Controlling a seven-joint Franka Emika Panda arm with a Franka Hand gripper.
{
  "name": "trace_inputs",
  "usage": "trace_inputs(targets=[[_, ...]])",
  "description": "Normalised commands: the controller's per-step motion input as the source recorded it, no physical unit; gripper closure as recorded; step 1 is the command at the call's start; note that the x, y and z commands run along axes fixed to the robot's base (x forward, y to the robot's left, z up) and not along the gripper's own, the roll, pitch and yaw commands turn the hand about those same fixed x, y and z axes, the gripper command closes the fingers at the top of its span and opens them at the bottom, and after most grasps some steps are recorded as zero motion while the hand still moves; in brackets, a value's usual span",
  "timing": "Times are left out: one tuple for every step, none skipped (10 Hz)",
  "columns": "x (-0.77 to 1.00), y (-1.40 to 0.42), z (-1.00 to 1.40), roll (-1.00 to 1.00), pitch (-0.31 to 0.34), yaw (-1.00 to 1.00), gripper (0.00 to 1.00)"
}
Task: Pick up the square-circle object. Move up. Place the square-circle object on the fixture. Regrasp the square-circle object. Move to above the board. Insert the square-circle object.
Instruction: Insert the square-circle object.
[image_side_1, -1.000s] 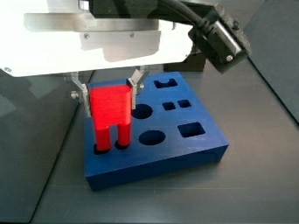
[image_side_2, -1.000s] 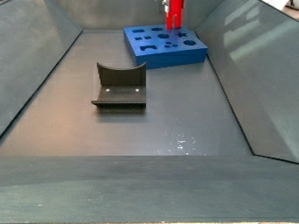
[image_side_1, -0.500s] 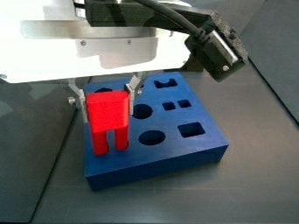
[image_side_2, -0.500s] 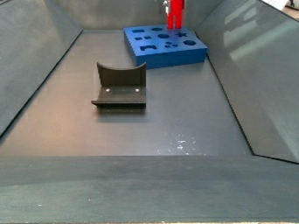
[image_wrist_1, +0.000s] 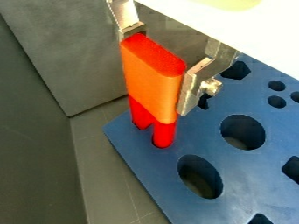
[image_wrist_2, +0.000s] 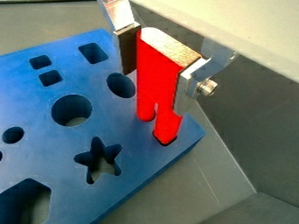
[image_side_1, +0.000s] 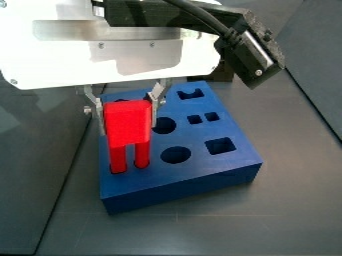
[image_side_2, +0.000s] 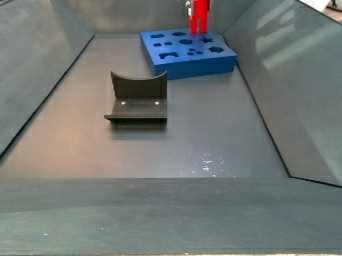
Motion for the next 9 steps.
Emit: trace_inputs(targets=[[-0.01, -0.14, -0.26, 0.23, -0.061, -0.02, 1.0], [-0.13, -0.25, -0.54, 0.34, -0.171, 0.0, 1.0], [-0.1, -0.25, -0.54, 0.33, -0.21, 0.0, 1.0], [-0.01, -0.24, -0.46, 0.29, -0.279, 0.0, 1.0], [0.03, -0.22, -0.4, 0.27, -0.297, 0.01, 1.0], [0.44, -0.09, -0.29, 0.23, -0.344, 0.0, 1.0], [0.63, 0.27, -0.19, 0.06, -0.409, 0.01, 1.0], [0.56, 0.42, -0.11, 0.0, -0.407, 0.03, 1.0], [0.29, 0.23, -0.02, 0.0, -0.22, 0.0, 1.0]])
